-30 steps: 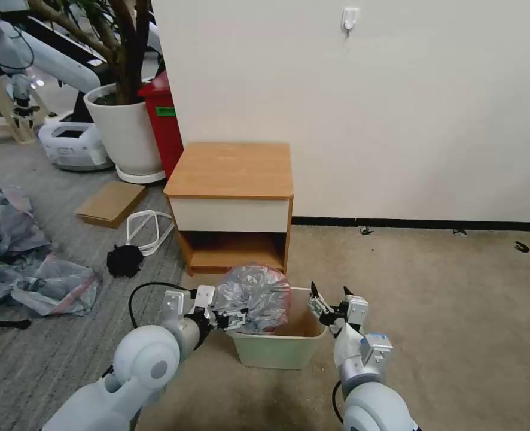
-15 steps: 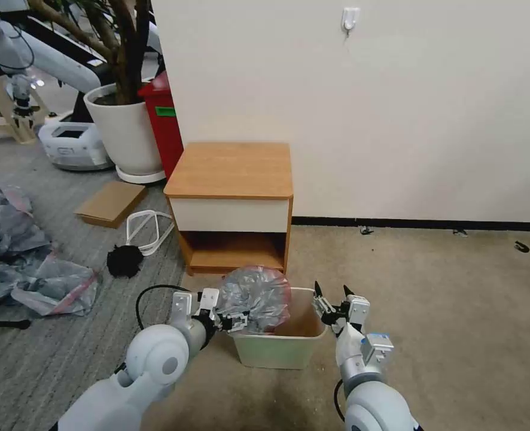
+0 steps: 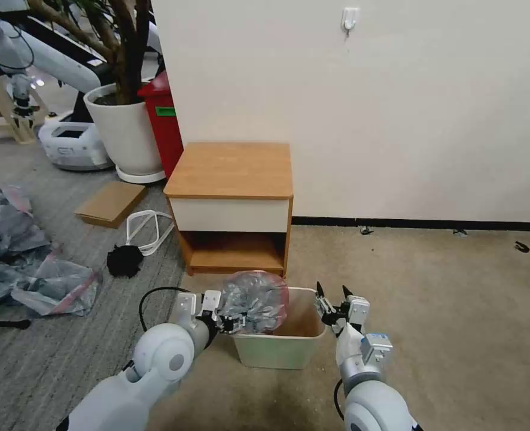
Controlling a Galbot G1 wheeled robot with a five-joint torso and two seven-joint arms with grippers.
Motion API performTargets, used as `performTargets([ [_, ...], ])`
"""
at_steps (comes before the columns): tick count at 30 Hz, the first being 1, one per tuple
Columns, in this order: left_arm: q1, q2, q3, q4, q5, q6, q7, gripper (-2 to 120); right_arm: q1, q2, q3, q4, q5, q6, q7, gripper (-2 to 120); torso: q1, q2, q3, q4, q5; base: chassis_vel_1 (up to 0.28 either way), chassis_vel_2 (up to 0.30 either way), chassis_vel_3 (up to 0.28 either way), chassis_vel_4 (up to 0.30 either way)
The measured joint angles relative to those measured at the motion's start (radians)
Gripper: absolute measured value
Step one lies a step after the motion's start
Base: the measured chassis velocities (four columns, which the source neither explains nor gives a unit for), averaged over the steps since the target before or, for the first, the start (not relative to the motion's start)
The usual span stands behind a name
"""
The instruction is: Pick up the garbage bag from the table and place it over the trash can.
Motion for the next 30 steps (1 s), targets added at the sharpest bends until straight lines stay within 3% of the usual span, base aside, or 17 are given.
performTargets([
  [5,-0.016,-0.006,0.017,0.012,-0.014,0.0,-0.022,58,0.005,-0.001,0.003,-0.005,0.002,0.002,0.0,64,0.0,0.0,0.0,0.0,0.0,0.0,0.0,0.0,0.0],
  [19,-0.061,-0.03,0.046,0.053,-0.088,-0.001,-0.11,5,0.012,-0.004,0.013,-0.013,0.006,0.008,0.0,62,0.0,0.0,0.0,0.0001,0.0001,0.0,0.0,0.0,0.0],
  [26,-0.064,-0.036,0.045,0.057,-0.091,-0.001,-0.11,3,0.012,-0.011,0.023,0.001,0.007,0.034,-0.026,62,0.0,0.0,0.0,0.0002,0.0001,0.0,0.0,0.0,0.0],
  [30,-0.061,-0.037,0.034,0.057,-0.088,-0.006,-0.089,3,0.004,-0.044,0.058,0.057,0.056,0.074,-0.138,67,0.0,0.0,0.0,0.0,-0.0001,0.0,0.0,0.0,0.0],
])
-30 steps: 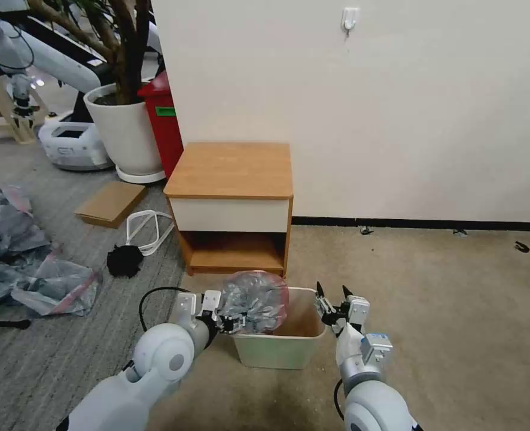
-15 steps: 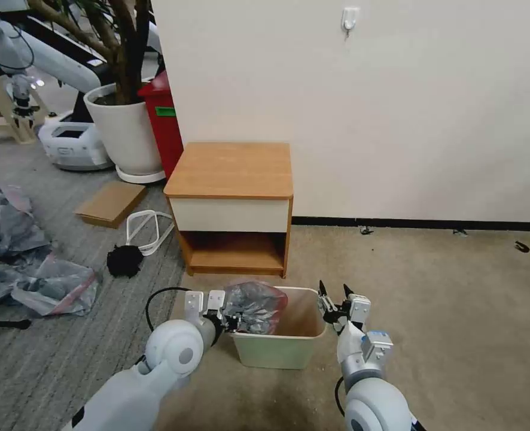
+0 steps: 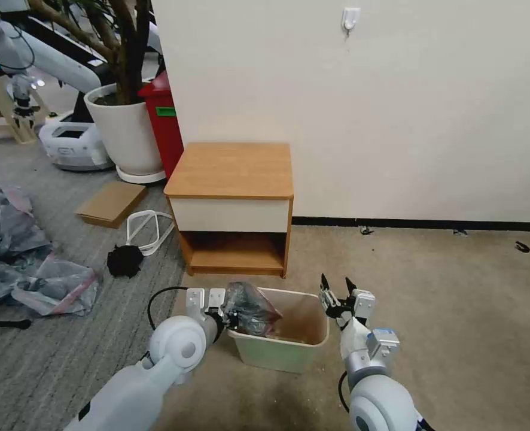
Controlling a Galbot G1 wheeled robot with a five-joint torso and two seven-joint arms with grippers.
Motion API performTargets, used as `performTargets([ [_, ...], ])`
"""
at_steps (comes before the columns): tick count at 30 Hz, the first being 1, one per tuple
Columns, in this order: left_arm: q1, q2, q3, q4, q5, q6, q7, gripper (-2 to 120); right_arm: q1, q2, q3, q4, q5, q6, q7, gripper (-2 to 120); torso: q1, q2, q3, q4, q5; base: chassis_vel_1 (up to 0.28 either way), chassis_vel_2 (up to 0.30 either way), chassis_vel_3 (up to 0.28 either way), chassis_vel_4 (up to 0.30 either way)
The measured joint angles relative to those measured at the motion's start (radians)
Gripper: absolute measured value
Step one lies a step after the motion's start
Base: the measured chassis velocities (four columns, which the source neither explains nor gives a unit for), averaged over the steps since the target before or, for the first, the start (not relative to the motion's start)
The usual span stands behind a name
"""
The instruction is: Pick up the garbage bag from the table and place it over the trash can.
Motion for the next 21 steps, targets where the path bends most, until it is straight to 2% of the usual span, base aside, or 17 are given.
performTargets([
  [1,0.0,0.0,0.0,0.0,0.0,0.0,0.0,3,0.0,0.0,0.0,0.0,0.0,0.0,0.0,67,0.0,0.0,0.0,0.0,0.0,0.0,0.0,0.0,0.0],
  [5,-0.001,0.011,-0.015,-0.006,0.009,-0.018,0.03,3,-0.021,-0.102,0.013,0.059,0.072,0.017,-0.253,83,0.0,0.0,0.0,0.0,0.0,0.0,0.0,0.0,0.0],
  [6,-0.001,0.011,-0.015,-0.006,0.009,-0.018,0.03,3,-0.021,-0.102,0.013,0.059,0.072,0.017,-0.253,83,0.0,0.0,0.0,0.0,0.0,0.0,0.0,0.0,0.0],
  [9,-0.005,0.018,-0.023,-0.011,0.019,-0.028,0.049,3,-0.019,-0.177,-0.014,0.061,0.107,0.032,-0.404,91,0.0,0.0,0.0,-0.0002,0.0001,0.0,0.0,0.0,0.0],
  [15,-0.003,0.023,-0.027,-0.024,0.032,-0.032,0.061,3,0.028,-0.249,-0.081,0.052,0.127,0.011,-0.452,95,0.0,0.0,0.0,-0.0001,0.0001,0.0,0.0,0.0,0.0],
  [17,0.006,0.028,-0.028,-0.033,0.059,-0.039,0.077,3,0.079,-0.283,-0.134,0.032,0.149,-0.004,-0.443,95,0.0,0.0,0.0,0.0,0.0001,0.0,0.0,0.0,0.0],
  [21,0.024,0.032,-0.028,-0.05,0.082,-0.042,0.087,3,0.143,-0.304,-0.194,0.006,0.201,-0.032,-0.392,90,0.0,0.0,0.0,0.0001,0.0002,0.0,0.0,0.0,0.0],
])
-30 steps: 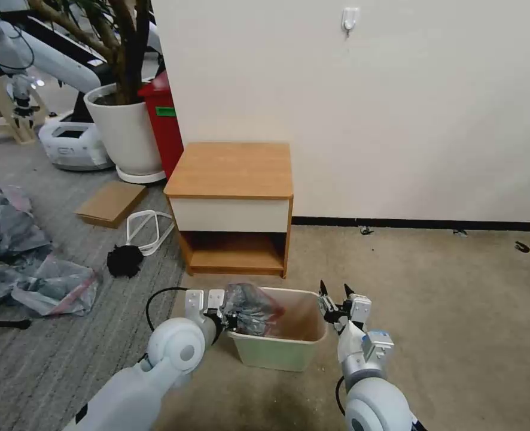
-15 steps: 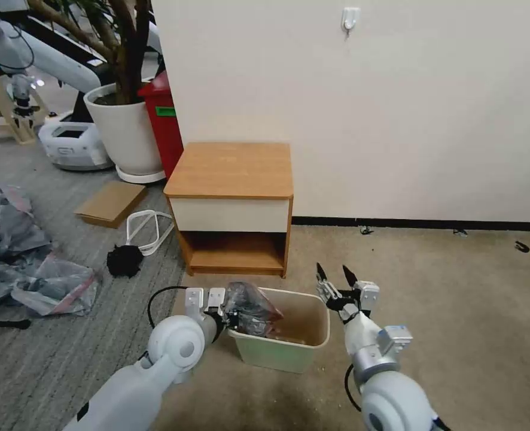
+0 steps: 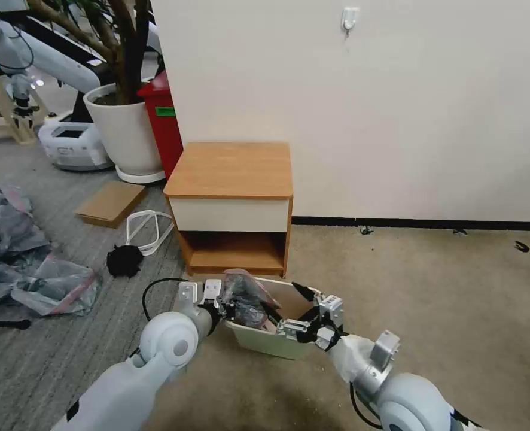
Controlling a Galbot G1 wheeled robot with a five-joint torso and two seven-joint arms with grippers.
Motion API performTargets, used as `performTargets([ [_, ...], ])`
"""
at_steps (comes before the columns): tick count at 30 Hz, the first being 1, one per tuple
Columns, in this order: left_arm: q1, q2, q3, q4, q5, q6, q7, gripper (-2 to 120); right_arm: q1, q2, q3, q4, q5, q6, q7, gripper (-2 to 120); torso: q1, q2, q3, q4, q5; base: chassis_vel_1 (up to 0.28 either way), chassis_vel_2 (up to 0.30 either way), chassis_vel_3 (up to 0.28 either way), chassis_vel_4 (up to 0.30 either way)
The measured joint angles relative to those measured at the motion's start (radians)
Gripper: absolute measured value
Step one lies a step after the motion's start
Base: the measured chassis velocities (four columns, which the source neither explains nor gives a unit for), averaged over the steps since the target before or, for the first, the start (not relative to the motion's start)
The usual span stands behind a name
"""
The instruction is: Pick up the garbage bag from the table and place it over the trash can.
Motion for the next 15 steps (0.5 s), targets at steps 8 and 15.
performTargets([
  [8,0.013,0.003,0.0,-0.027,0.009,-0.002,0.002,3,0.062,-0.009,-0.067,-0.056,0.023,-0.027,0.036,71,0.0,0.0,0.0,0.0,0.0,0.0,0.0,0.0,0.0],
  [15,0.02,0.002,-0.001,-0.043,0.009,-0.003,0.002,3,0.084,-0.014,-0.111,-0.085,0.014,-0.037,0.054,68,0.0,0.0,0.0,-0.0001,-0.0001,0.0,0.0,0.0,0.0],
])
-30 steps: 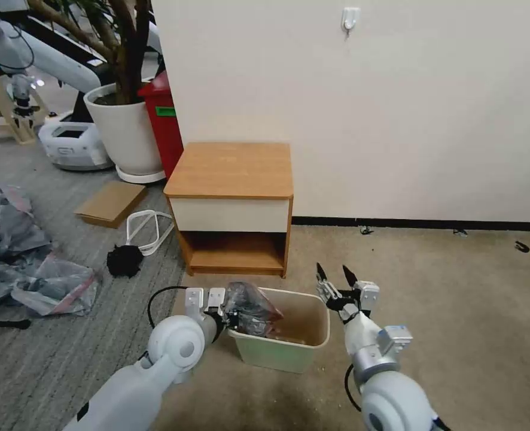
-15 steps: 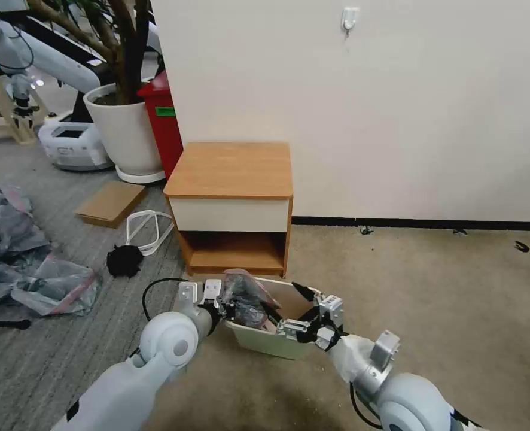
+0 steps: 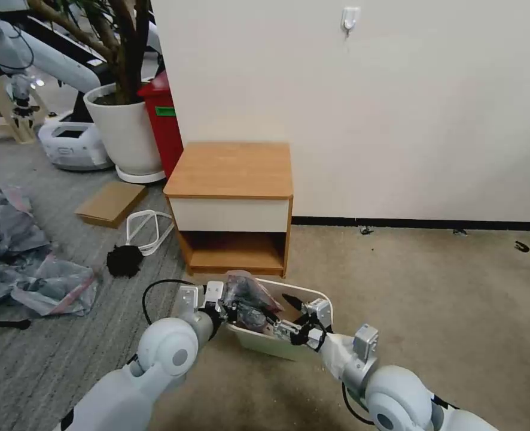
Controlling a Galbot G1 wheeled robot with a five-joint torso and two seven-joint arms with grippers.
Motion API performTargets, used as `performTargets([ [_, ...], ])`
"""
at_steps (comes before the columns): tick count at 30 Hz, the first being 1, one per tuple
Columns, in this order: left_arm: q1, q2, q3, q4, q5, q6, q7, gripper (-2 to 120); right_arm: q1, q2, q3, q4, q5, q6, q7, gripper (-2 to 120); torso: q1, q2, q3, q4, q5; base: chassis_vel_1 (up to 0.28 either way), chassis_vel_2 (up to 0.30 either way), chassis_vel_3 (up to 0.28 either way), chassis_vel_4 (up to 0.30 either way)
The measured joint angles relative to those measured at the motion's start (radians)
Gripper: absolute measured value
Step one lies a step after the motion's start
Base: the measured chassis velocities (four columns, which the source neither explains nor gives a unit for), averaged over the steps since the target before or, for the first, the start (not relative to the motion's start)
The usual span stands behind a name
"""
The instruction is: Pick up the garbage bag from the table and place it over the trash can.
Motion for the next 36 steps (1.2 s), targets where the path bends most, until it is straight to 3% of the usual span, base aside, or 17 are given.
performTargets([
  [12,0.015,0.002,-0.011,-0.021,0.001,-0.001,0.0,3,0.052,0.004,-0.045,-0.047,-0.006,-0.011,0.048,61,0.0,0.0,0.0,0.0,-0.0001,0.0,0.0,0.0,0.0],
  [23,0.014,0.004,-0.006,-0.025,0.0,-0.002,-0.001,3,0.068,0.017,-0.061,-0.055,-0.02,-0.011,0.061,30,0.0,0.0,0.0,0.0,0.0,0.0,0.0,0.0,0.0],
  [27,0.014,0.002,-0.003,-0.025,-0.001,-0.002,-0.001,3,0.075,0.022,-0.069,-0.056,-0.021,-0.011,0.063,9,0.0,0.0,0.0,0.0,0.0,0.0,0.0,0.0,0.0],
  [36,0.013,0.0,0.0,-0.02,-0.002,-0.002,-0.002,3,0.079,0.022,-0.074,-0.057,-0.021,-0.009,0.068,6,0.0,0.0,0.0,0.0,0.0,0.0,0.0,0.0,0.0],
])
